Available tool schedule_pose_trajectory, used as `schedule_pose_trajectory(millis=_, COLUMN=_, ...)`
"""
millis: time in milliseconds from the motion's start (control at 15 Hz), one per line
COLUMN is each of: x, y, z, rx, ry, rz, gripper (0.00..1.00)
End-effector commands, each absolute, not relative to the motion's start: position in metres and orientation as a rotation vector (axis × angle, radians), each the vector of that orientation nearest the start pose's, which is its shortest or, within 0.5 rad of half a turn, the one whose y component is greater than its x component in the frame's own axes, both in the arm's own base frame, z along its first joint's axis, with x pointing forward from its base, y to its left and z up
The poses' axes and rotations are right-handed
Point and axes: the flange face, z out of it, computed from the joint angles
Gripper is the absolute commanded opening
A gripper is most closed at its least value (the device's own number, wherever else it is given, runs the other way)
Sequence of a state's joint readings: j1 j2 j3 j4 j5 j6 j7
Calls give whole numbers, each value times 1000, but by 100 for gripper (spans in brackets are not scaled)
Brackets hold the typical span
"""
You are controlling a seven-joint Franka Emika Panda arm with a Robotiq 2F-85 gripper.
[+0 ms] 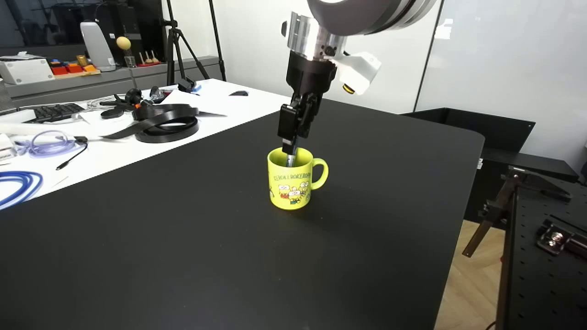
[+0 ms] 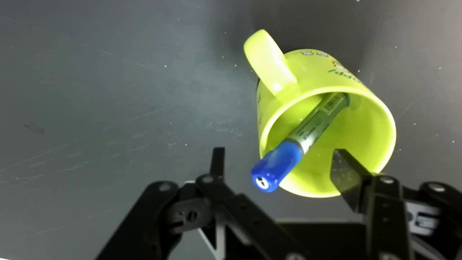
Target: Remove the marker from the cup and place it on the table
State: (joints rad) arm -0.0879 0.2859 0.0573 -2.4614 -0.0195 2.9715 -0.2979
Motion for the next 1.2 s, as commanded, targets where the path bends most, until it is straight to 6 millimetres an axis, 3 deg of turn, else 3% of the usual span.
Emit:
schedule_pose_trajectory(millis=0, x=512, y=-14, z=202, rx=-3112, ry=-437, rz=-369, gripper=45)
schedule_pose_trajectory(millis=267, x=516, y=-12, z=198, rx=-3106, ry=-445, rz=-377, gripper=19)
schedule_pose_trajectory(millis=533, x=520, y=-7, z=209, rx=-3099, ry=-461, rz=-434, gripper=2)
schedule_pose_trajectory(millis=1133, x=518, y=2, z=242, rx=-3095, ry=-519, rz=-568, gripper=5)
